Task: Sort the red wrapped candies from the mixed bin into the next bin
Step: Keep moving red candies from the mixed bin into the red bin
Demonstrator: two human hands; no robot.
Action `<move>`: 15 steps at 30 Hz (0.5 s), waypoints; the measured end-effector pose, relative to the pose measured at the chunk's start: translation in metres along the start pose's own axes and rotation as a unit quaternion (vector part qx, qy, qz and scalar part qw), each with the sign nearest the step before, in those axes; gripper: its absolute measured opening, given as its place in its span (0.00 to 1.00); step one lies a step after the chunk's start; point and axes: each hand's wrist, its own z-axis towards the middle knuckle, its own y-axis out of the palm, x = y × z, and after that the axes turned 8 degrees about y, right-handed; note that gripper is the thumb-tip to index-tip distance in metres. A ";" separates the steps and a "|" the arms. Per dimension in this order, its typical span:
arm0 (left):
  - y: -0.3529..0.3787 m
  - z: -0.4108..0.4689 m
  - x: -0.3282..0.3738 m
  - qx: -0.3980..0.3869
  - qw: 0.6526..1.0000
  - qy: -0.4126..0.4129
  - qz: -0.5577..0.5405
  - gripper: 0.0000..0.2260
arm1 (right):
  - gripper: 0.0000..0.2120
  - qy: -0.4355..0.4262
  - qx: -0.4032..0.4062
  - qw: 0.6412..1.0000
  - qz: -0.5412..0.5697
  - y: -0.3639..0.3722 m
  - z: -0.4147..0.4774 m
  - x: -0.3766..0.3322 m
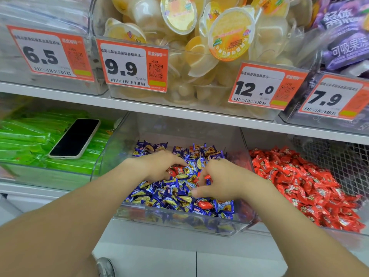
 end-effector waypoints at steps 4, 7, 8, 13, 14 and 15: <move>-0.001 0.002 0.002 0.020 1.000 0.002 0.005 0.17 | 0.14 -0.014 -0.040 0.999 -0.030 0.011 -0.005 0.000; 0.000 0.003 0.002 0.022 1.000 -0.011 0.015 0.09 | 0.17 -0.017 -0.040 0.999 -0.002 0.010 -0.004 -0.001; 0.001 0.004 0.001 0.023 0.999 -0.014 0.023 0.07 | 0.20 -0.012 -0.035 0.999 0.001 0.008 -0.005 -0.001; 0.004 0.004 0.001 0.028 0.998 -0.018 0.061 0.05 | 0.26 0.013 -0.076 0.997 -0.030 0.003 -0.013 0.001; 0.004 0.003 0.001 0.024 0.998 -0.023 0.060 0.08 | 0.23 0.011 -0.095 0.995 -0.041 0.003 -0.015 0.000; 0.003 0.002 0.000 0.022 0.998 -0.025 0.056 0.09 | 0.19 0.007 -0.104 0.993 -0.049 0.004 -0.016 0.000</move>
